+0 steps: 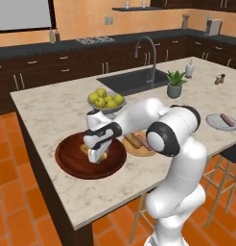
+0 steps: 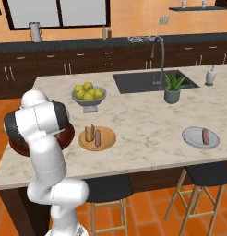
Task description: Place one bun and one sausage from the bowl on each plate.
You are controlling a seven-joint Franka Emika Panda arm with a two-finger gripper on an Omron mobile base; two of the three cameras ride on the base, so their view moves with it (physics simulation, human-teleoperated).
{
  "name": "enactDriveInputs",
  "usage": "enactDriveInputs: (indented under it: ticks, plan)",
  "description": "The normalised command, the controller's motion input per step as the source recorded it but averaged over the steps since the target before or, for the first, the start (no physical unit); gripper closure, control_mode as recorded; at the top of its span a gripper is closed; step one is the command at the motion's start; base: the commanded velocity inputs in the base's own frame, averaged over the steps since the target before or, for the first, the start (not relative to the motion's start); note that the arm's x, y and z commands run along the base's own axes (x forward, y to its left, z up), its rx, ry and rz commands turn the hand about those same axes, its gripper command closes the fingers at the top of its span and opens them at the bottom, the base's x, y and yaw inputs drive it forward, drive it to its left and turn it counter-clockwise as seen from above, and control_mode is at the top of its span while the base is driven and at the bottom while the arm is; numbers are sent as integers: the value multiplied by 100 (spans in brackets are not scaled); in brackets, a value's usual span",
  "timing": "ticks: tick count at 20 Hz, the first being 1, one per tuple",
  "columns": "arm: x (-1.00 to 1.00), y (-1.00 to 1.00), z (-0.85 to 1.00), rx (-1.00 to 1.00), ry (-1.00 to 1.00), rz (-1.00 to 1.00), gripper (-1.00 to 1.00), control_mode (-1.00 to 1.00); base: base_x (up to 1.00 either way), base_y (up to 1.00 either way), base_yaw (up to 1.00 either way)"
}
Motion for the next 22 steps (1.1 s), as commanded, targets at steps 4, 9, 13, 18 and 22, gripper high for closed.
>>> enactDriveInputs:
  ticks: [4,9,13,18,22]
  plan:
    - [0,-1,-63,-1,-2,-5,100,-100,0,0,0]
    - [0,-10,-77,-2,-9,-5,100,-100,0,0,0]
    - [-25,-5,-3,5,0,-1,100,-100,0,0,0]
    - [-100,-19,94,13,-11,-10,100,-100,0,0,0]
    - [-100,-7,94,2,-27,-6,100,-100,0,0,0]
